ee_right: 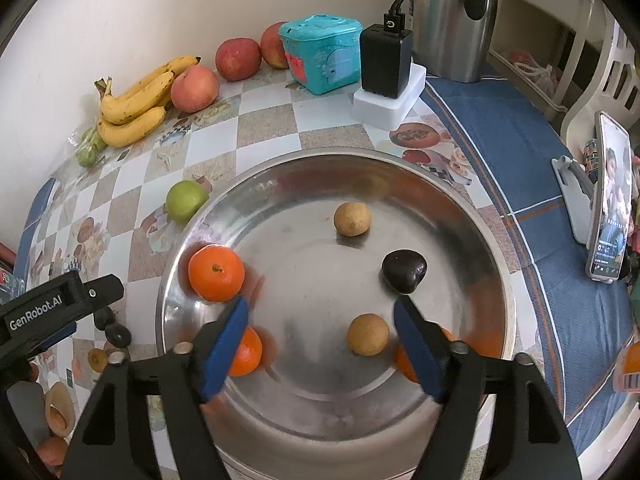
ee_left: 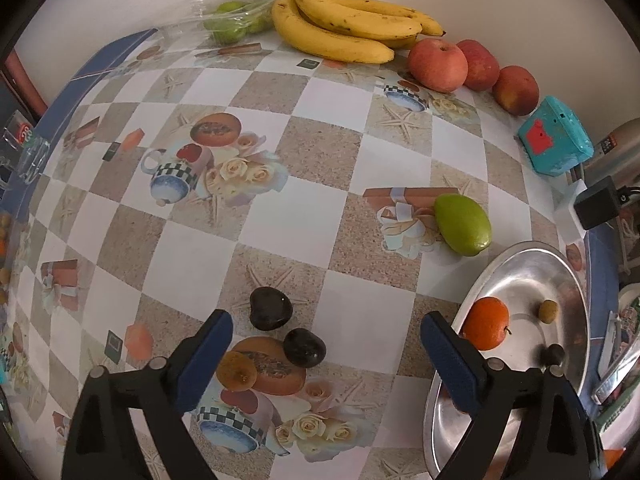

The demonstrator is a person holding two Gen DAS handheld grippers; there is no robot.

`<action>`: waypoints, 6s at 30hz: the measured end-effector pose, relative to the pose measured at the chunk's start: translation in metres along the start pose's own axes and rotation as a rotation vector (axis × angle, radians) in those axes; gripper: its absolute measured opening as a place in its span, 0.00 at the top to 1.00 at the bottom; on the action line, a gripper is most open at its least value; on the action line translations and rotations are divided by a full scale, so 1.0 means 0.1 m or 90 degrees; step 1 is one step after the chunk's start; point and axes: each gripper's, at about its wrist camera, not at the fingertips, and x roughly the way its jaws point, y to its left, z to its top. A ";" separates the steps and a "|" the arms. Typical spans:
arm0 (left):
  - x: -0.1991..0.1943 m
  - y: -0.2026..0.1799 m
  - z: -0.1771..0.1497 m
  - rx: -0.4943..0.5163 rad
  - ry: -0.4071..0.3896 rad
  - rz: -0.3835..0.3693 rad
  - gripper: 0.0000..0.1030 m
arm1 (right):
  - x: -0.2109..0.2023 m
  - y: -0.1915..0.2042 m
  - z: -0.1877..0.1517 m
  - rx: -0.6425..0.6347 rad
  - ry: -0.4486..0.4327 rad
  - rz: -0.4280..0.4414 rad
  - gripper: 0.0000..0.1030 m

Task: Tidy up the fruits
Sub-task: 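Move both open tools over the dark plums and kiwi on the table, then lower the right tool onto a dark plum and close its fingers, then grasp a brown kiwi with the left tool while the right tool holds its plum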

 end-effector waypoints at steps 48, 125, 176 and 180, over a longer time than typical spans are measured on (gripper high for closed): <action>-0.35 0.45 0.05 -0.014 -0.069 0.030 0.00 | -0.09 0.33 -0.07 -0.042 -0.001 -0.009 0.07; 0.00 1.39 0.10 -0.111 0.031 -0.028 0.05 | 0.27 1.48 -0.27 -0.056 0.107 0.191 0.56; 0.04 1.08 -0.01 -0.067 0.051 -0.055 0.14 | 0.03 1.25 -0.19 -0.038 0.072 0.194 0.75; 0.04 1.00 -0.04 -0.048 0.055 -0.057 0.19 | -0.02 1.16 -0.16 -0.030 0.063 0.192 0.75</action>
